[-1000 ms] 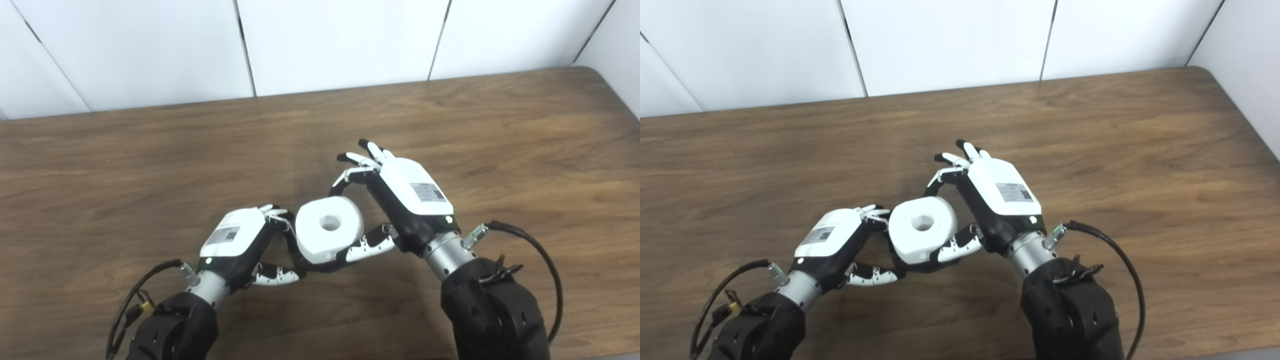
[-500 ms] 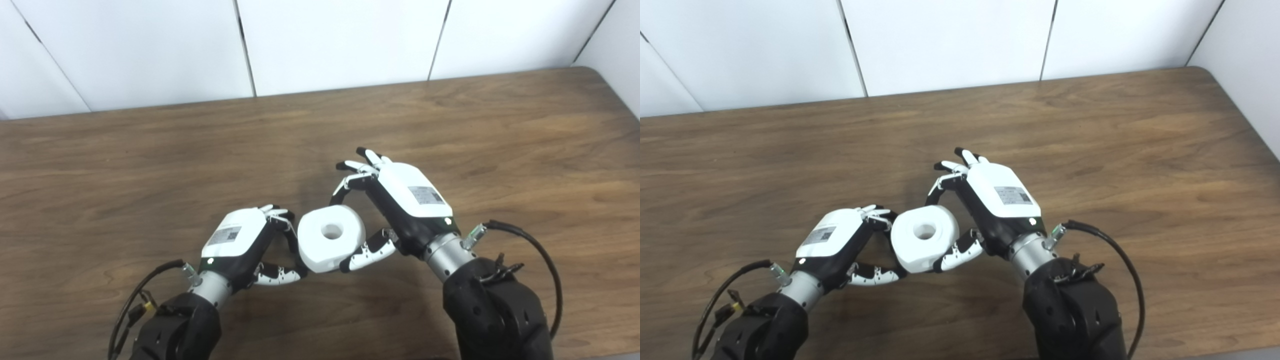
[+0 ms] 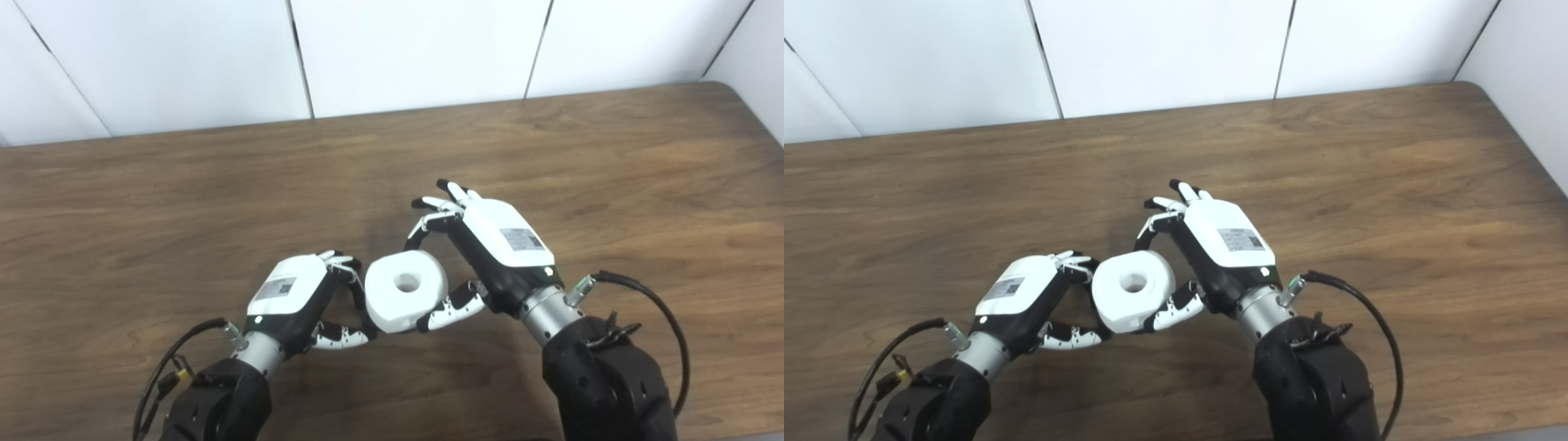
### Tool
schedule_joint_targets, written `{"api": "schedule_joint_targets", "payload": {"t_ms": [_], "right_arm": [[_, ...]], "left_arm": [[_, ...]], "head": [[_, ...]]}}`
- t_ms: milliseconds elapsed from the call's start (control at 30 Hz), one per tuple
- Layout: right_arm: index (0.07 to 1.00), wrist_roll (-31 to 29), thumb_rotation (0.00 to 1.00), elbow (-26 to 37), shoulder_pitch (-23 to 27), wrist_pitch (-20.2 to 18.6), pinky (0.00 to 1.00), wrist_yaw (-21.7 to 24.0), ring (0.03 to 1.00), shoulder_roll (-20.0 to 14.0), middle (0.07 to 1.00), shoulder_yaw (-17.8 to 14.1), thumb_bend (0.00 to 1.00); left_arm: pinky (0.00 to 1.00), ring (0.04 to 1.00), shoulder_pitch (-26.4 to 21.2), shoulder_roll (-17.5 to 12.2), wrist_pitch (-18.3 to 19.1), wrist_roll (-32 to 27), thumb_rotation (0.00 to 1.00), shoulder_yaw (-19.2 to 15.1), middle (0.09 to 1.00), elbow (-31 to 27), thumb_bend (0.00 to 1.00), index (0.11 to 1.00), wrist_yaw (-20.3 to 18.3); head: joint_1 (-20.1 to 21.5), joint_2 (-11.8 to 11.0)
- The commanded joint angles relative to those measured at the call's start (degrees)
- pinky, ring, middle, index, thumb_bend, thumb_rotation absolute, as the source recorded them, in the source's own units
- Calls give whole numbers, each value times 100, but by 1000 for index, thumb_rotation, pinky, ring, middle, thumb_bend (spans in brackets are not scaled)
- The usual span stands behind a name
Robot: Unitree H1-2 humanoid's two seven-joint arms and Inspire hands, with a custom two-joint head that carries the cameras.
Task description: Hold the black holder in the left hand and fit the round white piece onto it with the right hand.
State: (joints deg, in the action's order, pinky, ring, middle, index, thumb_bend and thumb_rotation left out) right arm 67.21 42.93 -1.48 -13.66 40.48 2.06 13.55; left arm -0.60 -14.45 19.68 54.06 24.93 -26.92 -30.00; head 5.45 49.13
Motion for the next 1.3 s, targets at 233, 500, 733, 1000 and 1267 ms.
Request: {"api": "schedule_joint_targets", "payload": {"t_ms": [233,500,733,1000,1267], "right_arm": [[485,20,135,-45,29,293,1000,-360,993,-12,873,31,520],[486,266,134,-227,-54,518,1000,-503,995,-108,873,212,521],[485,353,132,-359,-106,601,1000,-601,992,-149,869,296,521],[486,346,133,-414,-124,615,1000,-604,997,-163,871,299,520],[485,424,134,-371,-53,626,1000,-348,1000,-272,875,319,521]], "left_arm": [[912,927,137,5,62,-90,50,131,844,20,518,488,-382],[907,921,133,-12,52,-126,50,110,841,9,519,488,-381],[909,921,137,-23,51,-122,49,107,842,17,518,488,-384],[906,925,140,-37,35,-137,49,104,841,23,518,488,-374],[906,925,135,-22,56,-122,49,111,841,-19,518,488,-399]], "head": [[64,28],[138,17],[146,14],[155,24],[203,77]]}}
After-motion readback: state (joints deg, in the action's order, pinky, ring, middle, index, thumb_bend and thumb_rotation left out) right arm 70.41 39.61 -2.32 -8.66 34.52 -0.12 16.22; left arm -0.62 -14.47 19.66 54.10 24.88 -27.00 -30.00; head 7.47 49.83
